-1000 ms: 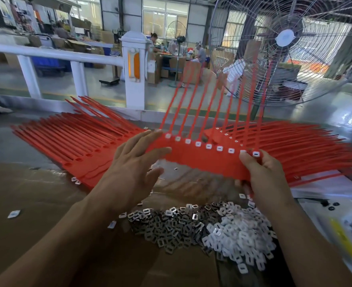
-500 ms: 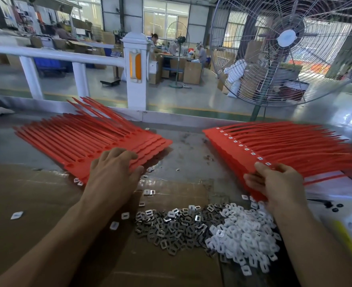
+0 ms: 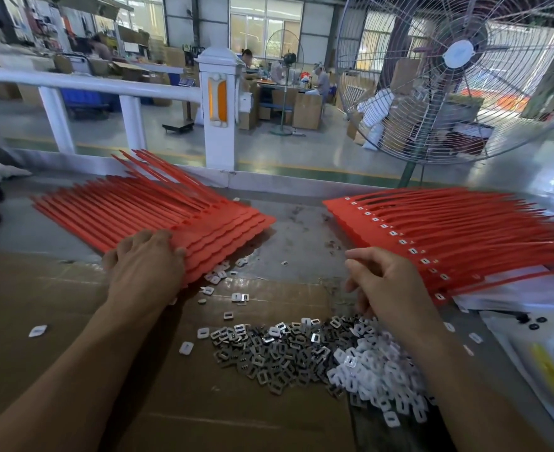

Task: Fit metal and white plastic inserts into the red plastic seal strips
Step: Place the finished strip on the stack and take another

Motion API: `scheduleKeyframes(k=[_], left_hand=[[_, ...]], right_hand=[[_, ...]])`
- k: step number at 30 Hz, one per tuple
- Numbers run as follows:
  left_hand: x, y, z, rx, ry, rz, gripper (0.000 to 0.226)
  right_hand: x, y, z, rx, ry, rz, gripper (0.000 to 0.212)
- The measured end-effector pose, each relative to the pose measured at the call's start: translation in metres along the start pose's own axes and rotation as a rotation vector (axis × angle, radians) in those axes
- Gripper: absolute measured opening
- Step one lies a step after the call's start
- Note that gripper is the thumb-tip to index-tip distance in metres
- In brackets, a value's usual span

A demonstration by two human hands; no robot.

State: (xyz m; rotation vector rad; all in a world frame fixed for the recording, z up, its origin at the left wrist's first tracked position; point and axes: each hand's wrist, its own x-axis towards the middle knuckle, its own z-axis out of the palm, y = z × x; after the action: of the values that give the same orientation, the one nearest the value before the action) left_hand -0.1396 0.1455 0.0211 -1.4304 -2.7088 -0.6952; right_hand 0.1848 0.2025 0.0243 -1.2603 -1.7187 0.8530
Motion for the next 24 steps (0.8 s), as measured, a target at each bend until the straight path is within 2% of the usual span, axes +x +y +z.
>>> scheduleKeyframes(k=[5, 8, 14, 17, 22, 24], left_hand=[[0.019, -0.014, -0.003, -0.013, -0.149, -0.101, 0.071], [0.023, -0.017, -0.005, -0.094, -0.164, -0.108, 0.075], [0.010, -0.015, -0.008, -0.037, 0.028, 0.002, 0.043], [0.004, -0.010, -0.011, -0.029, 0.152, 0.059, 0.050], [-0.002, -0.004, -0.020, -0.208, 0.428, 0.122, 0.061], [-0.005, -0.001, -0.021, -0.301, 0.533, 0.197, 0.060]], right_hand=[[-0.003, -0.001, 0.000, -0.036, -0.054, -0.022, 0.013], [-0.004, -0.001, -0.001, -0.043, -0.060, -0.027, 0.013], [-0.003, 0.000, -0.001, -0.052, -0.088, -0.036, 0.013], [-0.005, -0.001, -0.001, -0.032, -0.079, -0.050, 0.015], [-0.007, -0.005, -0.002, 0.028, -0.060, -0.107, 0.020], [-0.007, -0.008, -0.002, 0.060, -0.062, -0.131, 0.023]])
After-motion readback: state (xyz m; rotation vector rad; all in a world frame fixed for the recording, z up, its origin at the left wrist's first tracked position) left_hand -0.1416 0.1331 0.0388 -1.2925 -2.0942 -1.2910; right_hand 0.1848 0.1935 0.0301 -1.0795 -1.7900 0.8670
